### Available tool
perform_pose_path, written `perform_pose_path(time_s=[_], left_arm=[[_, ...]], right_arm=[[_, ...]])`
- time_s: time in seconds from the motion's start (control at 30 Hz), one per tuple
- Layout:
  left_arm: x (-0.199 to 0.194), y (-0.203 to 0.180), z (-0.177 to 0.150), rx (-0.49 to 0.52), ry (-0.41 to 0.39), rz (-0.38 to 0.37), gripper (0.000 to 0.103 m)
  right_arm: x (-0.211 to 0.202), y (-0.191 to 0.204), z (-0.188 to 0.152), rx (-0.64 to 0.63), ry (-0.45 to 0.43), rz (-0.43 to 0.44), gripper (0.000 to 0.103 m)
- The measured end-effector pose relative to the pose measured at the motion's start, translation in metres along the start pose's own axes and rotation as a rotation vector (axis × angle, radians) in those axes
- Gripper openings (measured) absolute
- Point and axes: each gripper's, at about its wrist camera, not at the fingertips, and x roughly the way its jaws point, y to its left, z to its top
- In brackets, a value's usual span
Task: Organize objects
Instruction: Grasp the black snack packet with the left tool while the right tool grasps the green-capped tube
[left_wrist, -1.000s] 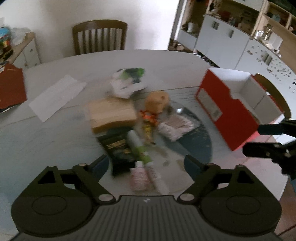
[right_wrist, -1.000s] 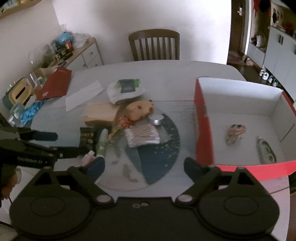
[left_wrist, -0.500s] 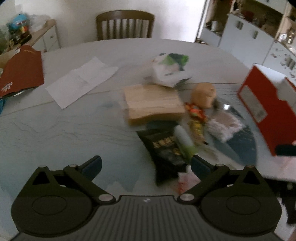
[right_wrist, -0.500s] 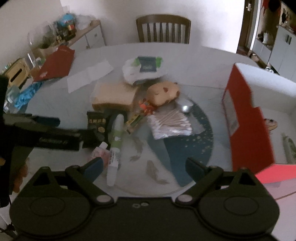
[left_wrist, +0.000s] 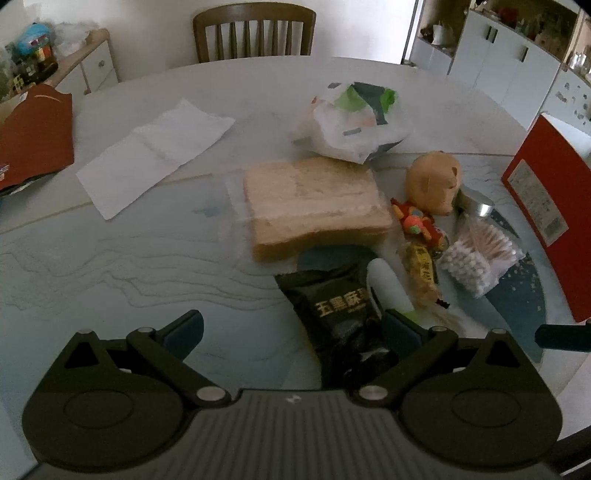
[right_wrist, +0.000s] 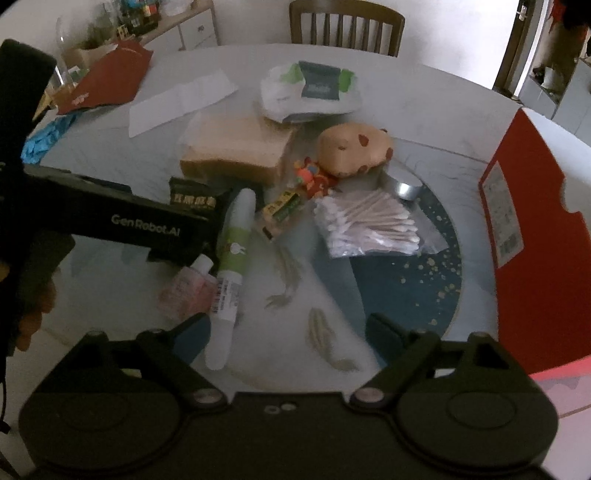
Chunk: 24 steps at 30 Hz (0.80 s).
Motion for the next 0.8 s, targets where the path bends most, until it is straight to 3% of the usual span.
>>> perform_pose_path(time_s=[0.17,0.53,0.8], left_arm=[[0.003,0.011,-0.001,-0.033,0.0,-0.006,0.103],[0.005,0.024,0.001,-0.007,-0.035,0.022,0.103],[0.008,0.017,-0.001,-0.019,-0.002,0.001,0.102]], right_arm=[[0.007,0.007,0.003,-0.022,0.014,0.018,0.088],[0.024,0.016,0.01,-0.066,0.027,0.006,0.074],[0.029,0.025,0.021,-0.112,0.003,0.008,0.054]])
